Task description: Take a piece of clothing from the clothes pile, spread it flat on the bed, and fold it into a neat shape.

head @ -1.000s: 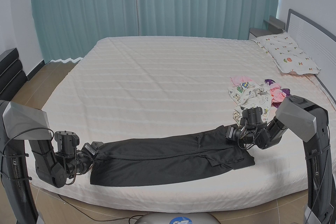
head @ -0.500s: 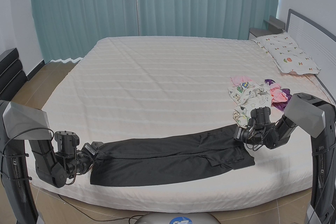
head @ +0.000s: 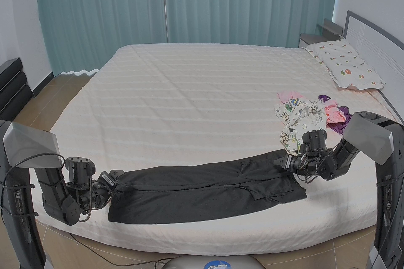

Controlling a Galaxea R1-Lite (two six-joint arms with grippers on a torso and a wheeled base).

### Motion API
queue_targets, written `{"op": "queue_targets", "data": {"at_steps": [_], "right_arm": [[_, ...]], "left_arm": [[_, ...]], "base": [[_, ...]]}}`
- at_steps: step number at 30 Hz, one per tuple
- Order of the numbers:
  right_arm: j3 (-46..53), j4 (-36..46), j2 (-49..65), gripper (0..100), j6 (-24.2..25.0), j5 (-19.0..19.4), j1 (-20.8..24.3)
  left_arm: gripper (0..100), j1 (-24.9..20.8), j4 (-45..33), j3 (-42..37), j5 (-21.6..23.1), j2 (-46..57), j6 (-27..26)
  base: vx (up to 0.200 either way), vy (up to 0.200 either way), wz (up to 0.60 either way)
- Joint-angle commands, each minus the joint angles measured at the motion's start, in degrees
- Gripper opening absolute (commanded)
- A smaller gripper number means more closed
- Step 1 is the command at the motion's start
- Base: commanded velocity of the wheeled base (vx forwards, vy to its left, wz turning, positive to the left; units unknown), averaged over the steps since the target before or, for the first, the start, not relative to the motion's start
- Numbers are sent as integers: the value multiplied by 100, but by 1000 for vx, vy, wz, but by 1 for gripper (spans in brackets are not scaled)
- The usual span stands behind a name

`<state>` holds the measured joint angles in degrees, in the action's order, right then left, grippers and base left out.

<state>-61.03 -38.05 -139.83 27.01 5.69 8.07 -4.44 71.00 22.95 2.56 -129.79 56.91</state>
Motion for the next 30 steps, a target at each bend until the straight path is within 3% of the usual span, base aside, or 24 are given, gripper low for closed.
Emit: {"op": "queue_targets", "data": {"at_steps": [1, 6, 9, 13, 17, 19, 23, 30], "right_arm": [[328, -1, 491, 100, 357, -227, 37], [820, -1, 904, 100, 1350, -420, 98], [1005, -80, 887, 100, 1763, -367, 81], [1040, -335, 843, 100, 1781, -367, 81], [1190, -361, 825, 100, 1763, -367, 221], [1233, -361, 825, 100, 1763, -367, 265], [1321, -361, 834, 100, 1737, -367, 274], [1321, -361, 825, 100, 1728, -350, 265]], "left_arm": [[100, 48, -7, 51, -71, 15, -48], [100, 215, -139, 271, -107, 332, -364], [100, 242, -772, 737, -115, 516, -610], [100, 400, -2002, 1730, -98, 490, -813], [100, 558, -2679, 2442, 201, 182, -1419], [100, 567, -2828, 2741, 430, -64, -1727], [100, 567, -3022, 3233, 465, -582, -2245], [100, 532, -3277, 3417, 473, -855, -2377]], "base": [[0, 0, 0], [0, 0, 0], [0, 0, 0], [0, 0, 0], [0, 0, 0], [0, 0, 0], [0, 0, 0], [0, 0, 0]]}}
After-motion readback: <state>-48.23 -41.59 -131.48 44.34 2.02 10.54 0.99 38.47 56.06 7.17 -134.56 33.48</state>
